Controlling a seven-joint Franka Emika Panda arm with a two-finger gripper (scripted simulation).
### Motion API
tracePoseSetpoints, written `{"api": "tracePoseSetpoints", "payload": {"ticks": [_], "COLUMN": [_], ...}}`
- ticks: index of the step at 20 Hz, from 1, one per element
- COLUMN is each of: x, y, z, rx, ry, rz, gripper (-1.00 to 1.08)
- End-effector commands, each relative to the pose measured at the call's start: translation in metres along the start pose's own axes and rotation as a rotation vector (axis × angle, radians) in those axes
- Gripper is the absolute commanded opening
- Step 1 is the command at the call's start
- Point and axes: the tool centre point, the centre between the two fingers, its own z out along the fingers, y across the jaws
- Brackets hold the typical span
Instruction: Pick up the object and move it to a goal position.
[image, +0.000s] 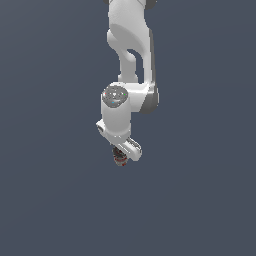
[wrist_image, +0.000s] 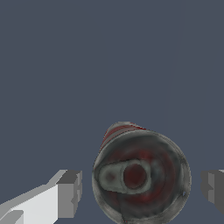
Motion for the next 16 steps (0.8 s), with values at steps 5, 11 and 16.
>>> {"api": "tracePoseSetpoints", "payload": {"ticks": [5,11,16], "x": [-0.001,0.000,0.000], "y": [0.001,0.000,0.000], "z": [0.029,0.032,0.032], "rx": [-0.001,-0.001,-0.001], "ry": [-0.001,-0.001,-0.001], "rz": [0.003,0.003,0.003], "gripper": [1.00,-1.00,-1.00]}}
